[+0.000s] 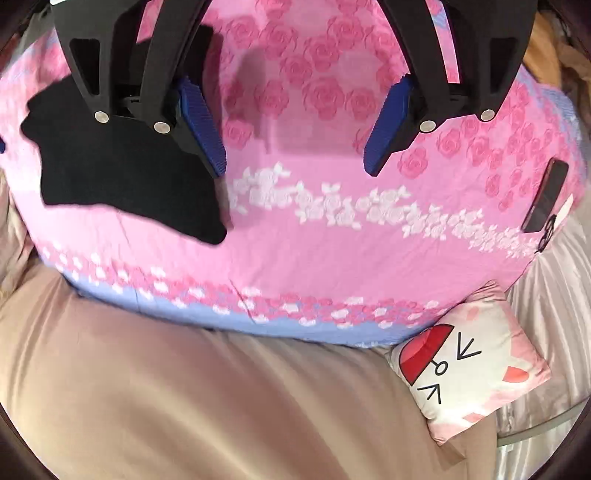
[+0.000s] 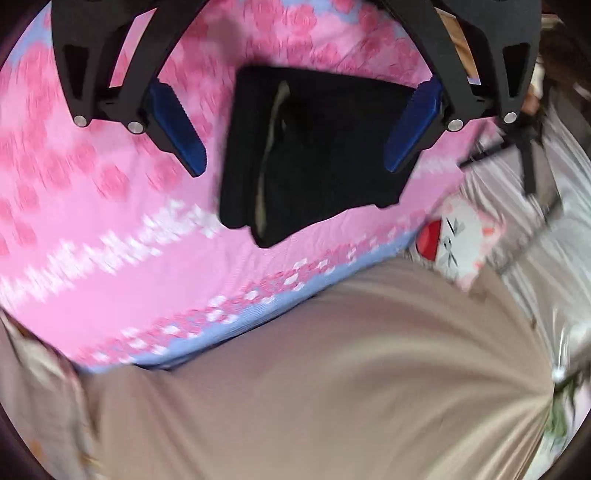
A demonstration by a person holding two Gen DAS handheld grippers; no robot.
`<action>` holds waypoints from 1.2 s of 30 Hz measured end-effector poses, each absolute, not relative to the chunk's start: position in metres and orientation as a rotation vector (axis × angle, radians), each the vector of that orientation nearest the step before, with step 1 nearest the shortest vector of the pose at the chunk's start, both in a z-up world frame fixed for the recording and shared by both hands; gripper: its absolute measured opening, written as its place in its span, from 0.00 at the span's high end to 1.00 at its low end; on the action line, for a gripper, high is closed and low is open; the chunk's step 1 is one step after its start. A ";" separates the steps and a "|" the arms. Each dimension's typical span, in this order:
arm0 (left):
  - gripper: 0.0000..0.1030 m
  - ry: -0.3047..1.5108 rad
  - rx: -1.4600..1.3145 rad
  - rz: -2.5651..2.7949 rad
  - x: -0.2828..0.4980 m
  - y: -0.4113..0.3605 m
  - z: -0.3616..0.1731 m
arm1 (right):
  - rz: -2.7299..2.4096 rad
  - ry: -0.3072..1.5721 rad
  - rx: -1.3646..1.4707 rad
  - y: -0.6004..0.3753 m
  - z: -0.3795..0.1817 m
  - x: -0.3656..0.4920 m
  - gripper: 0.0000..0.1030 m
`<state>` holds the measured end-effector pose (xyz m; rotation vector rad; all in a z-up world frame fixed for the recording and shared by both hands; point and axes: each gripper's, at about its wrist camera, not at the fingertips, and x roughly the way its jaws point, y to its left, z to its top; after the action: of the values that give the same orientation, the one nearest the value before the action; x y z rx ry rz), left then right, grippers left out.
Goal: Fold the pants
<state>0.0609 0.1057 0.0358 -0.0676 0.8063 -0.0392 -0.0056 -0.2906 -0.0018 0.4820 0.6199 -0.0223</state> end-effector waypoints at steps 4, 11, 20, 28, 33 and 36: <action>0.28 0.822 -0.079 -0.084 0.065 0.095 0.034 | -0.049 0.753 0.442 -0.284 -0.040 0.049 0.09; 0.28 0.895 -0.056 -0.091 0.059 0.103 0.005 | 0.102 0.753 0.387 -0.214 -0.016 0.085 0.72; 0.28 0.879 -0.098 -0.013 0.067 0.131 0.012 | 0.303 0.612 0.238 -0.118 0.057 0.121 0.96; 0.21 0.924 -0.125 -0.065 0.080 0.110 -0.007 | -0.082 0.703 0.186 -0.214 0.017 0.066 0.50; 0.21 0.970 -0.149 -0.114 0.090 0.097 -0.018 | 0.048 0.672 -0.163 -0.122 0.011 0.041 0.09; 0.21 0.978 -0.179 -0.123 0.089 0.101 -0.018 | 0.141 0.683 -0.310 -0.068 -0.009 0.033 0.08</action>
<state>0.0889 0.1008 -0.0180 -0.1787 0.9782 -0.1234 0.0334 -0.0682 -0.0087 -0.3099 0.6834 0.1413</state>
